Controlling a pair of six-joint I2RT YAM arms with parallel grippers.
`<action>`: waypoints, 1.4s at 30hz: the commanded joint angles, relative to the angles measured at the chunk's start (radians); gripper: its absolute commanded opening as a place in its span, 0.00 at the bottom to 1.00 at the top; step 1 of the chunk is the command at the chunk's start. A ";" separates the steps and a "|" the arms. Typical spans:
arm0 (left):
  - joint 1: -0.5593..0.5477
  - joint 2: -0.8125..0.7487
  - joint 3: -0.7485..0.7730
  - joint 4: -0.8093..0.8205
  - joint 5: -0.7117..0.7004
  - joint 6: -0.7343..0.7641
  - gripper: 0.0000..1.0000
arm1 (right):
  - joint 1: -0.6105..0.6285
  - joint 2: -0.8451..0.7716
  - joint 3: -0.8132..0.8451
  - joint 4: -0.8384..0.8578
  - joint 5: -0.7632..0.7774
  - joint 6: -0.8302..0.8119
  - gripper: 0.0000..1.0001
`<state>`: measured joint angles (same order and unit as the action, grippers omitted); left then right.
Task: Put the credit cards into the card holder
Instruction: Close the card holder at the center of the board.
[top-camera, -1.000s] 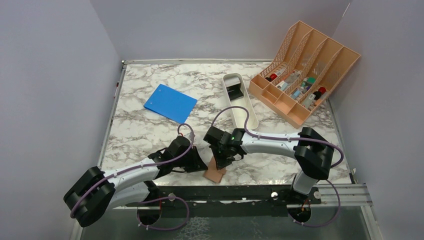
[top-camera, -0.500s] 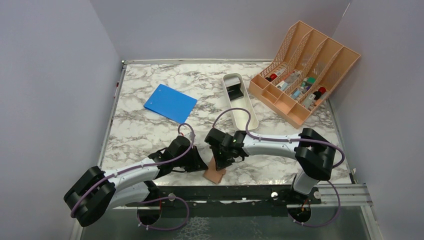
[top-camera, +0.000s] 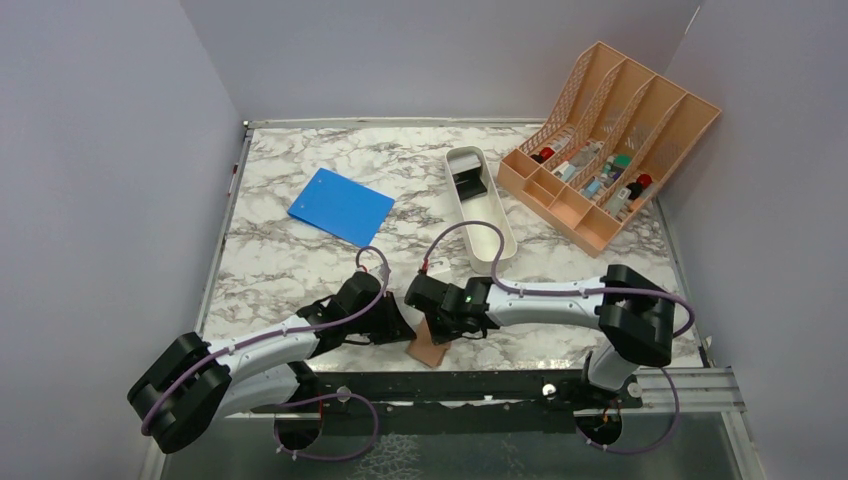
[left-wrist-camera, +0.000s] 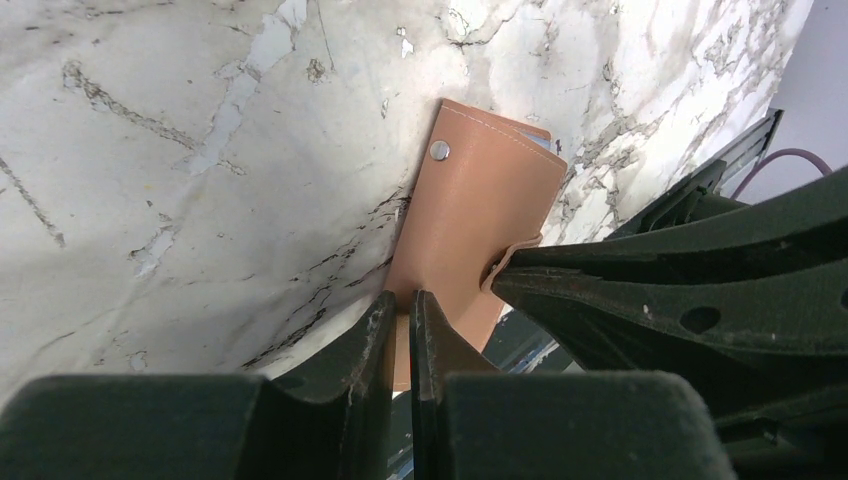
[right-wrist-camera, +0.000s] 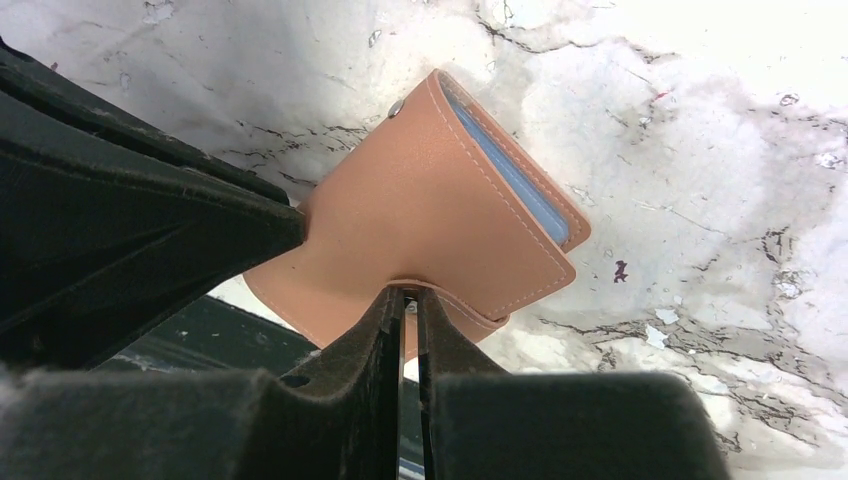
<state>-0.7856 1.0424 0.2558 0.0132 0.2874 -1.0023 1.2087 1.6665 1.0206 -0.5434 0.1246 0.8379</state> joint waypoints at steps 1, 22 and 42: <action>-0.003 -0.001 -0.002 0.018 0.006 -0.002 0.13 | 0.056 0.087 -0.095 -0.109 0.085 0.061 0.13; -0.003 0.033 0.025 -0.013 -0.003 0.004 0.13 | -0.010 0.251 -0.072 -0.151 -0.131 -0.032 0.14; -0.003 0.009 0.036 0.009 0.035 -0.011 0.13 | -0.072 0.340 -0.056 -0.174 -0.004 -0.066 0.13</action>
<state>-0.7849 1.0782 0.2951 -0.0246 0.2848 -0.9981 1.1118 1.7802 1.0931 -0.6079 -0.0628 0.7799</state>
